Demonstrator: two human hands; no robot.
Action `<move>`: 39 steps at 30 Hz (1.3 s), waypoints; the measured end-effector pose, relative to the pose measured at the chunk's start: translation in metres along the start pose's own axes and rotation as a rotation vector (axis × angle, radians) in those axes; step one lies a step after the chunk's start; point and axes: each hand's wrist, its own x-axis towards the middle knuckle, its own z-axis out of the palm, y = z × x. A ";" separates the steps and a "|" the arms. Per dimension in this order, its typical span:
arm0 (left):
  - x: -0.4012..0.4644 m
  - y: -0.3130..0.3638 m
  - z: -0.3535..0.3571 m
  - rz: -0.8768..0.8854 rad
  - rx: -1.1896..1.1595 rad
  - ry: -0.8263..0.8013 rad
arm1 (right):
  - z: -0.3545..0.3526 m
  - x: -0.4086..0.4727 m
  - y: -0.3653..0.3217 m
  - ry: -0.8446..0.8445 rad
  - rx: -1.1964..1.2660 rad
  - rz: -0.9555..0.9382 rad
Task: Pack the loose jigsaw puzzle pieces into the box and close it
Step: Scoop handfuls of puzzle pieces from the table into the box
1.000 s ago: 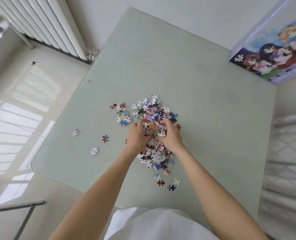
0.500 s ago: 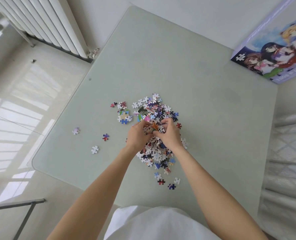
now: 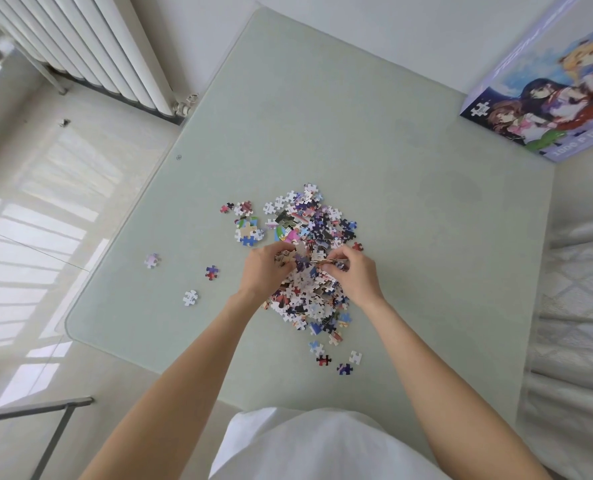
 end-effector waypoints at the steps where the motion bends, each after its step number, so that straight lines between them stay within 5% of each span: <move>1: -0.001 0.000 -0.001 0.004 -0.003 0.000 | -0.001 -0.001 0.002 0.002 0.001 -0.003; 15: -0.019 0.012 -0.019 0.047 -0.127 0.145 | -0.018 -0.021 0.013 0.166 0.112 -0.034; 25: -0.029 0.007 0.011 -0.003 -0.081 0.081 | -0.007 -0.034 0.033 -0.155 -0.209 -0.130; 28: -0.031 0.009 0.014 -0.008 -0.079 0.087 | 0.007 -0.038 0.030 -0.113 -0.359 -0.194; 39: -0.038 0.002 0.016 -0.018 -0.117 0.101 | 0.007 -0.033 0.023 0.041 -0.302 -0.235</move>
